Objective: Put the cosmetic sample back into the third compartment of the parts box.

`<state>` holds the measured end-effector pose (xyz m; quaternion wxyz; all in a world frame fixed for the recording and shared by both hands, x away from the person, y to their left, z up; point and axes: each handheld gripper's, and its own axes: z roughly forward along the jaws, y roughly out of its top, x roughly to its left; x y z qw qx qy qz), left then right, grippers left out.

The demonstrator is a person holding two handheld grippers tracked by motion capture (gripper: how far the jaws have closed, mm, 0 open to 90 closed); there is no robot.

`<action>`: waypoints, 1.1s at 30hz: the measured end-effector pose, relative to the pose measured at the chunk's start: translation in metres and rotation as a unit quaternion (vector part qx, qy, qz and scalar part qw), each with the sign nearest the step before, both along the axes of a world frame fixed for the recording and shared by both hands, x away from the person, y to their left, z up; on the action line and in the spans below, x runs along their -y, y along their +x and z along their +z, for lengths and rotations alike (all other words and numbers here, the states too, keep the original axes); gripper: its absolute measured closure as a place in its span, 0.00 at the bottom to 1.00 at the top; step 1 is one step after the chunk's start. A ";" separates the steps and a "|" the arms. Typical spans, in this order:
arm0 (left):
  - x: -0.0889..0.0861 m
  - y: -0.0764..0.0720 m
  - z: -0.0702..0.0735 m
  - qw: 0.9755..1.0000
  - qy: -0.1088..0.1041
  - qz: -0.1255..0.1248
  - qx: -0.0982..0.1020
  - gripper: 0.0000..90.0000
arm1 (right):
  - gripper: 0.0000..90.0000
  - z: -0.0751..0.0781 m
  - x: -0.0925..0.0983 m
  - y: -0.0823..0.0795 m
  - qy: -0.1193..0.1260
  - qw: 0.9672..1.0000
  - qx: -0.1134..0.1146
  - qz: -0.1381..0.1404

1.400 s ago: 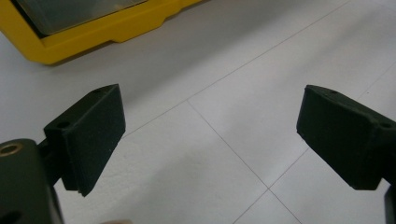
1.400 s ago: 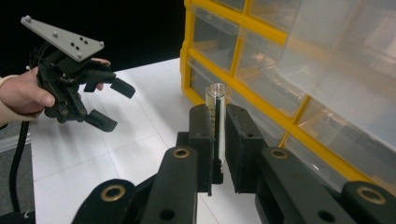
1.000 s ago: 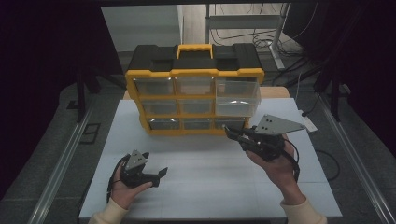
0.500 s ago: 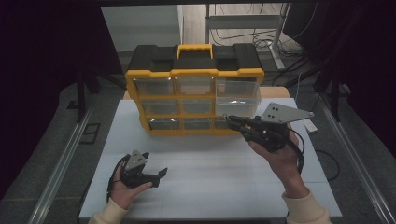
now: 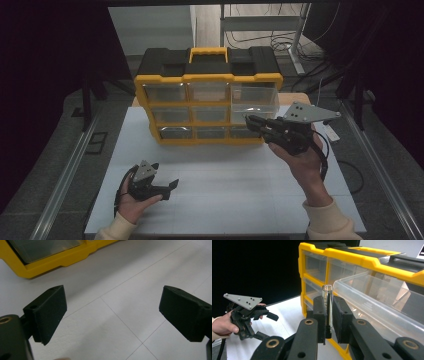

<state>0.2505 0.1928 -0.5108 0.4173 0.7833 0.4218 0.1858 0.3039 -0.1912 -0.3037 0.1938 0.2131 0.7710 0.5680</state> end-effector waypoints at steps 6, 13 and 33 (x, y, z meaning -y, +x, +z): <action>0.000 0.000 0.000 1.000 0.000 -0.001 0.000 0.09 | 0.90 0.009 0.001 0.002 0.008 1.000 0.003 0.000; 0.000 0.000 0.000 1.000 -0.001 -0.001 -0.001 0.09 | 0.90 0.024 0.002 0.014 0.011 0.999 0.016 -0.025; -0.001 0.001 -0.001 1.000 0.002 -0.001 0.001 0.10 | 0.90 0.032 0.001 0.057 0.004 0.997 0.013 -0.076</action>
